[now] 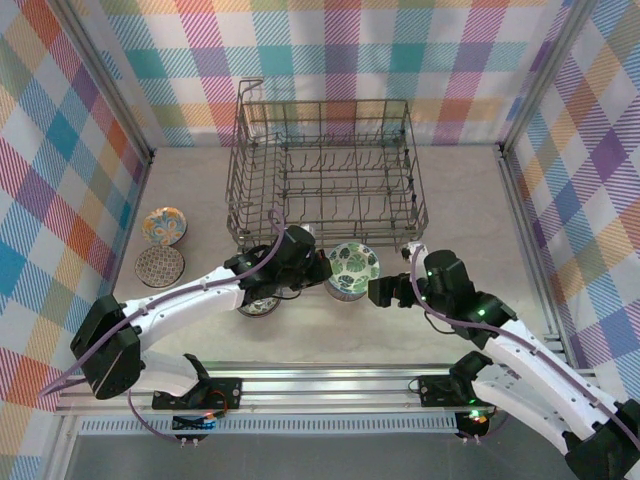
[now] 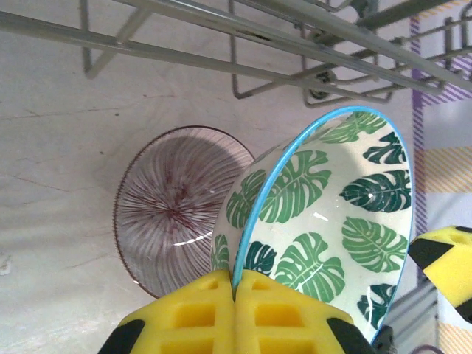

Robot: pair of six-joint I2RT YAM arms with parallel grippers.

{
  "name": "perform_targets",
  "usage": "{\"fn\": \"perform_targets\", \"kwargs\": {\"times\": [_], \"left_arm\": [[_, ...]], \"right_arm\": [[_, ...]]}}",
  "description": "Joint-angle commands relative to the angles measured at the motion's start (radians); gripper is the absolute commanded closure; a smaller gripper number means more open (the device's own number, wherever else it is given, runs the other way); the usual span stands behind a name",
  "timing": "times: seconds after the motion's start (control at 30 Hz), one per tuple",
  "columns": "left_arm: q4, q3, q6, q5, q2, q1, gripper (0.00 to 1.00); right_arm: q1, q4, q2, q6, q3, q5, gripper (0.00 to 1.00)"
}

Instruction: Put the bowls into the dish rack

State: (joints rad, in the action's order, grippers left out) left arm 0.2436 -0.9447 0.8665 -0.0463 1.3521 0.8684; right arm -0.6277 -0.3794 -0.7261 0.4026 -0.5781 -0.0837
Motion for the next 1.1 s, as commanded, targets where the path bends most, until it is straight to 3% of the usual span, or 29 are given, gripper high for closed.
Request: {"fn": "perform_targets", "kwargs": {"times": [0.0,0.3,0.83,1.07], "left_arm": [[-0.075,-0.021,-0.032,-0.078,-0.032,0.014,1.00],[-0.058,-0.089,-0.064,-0.137,-0.041,0.014,1.00],[0.091,-0.294,-0.147,-0.195,0.007,-0.016,1.00],[0.073,-0.333,-0.143,-0.257,0.056,-0.056,1.00]], "right_arm": [[0.008,-0.010,0.005,-0.035,-0.054,-0.148,0.01],[0.140,0.027,-0.032,-0.034,-0.081,-0.411,0.01],[0.395,-0.043,-0.087,-0.043,-0.224,-0.696,0.01],[0.491,0.117,-0.140,0.080,-0.189,-0.837,0.01]]}}
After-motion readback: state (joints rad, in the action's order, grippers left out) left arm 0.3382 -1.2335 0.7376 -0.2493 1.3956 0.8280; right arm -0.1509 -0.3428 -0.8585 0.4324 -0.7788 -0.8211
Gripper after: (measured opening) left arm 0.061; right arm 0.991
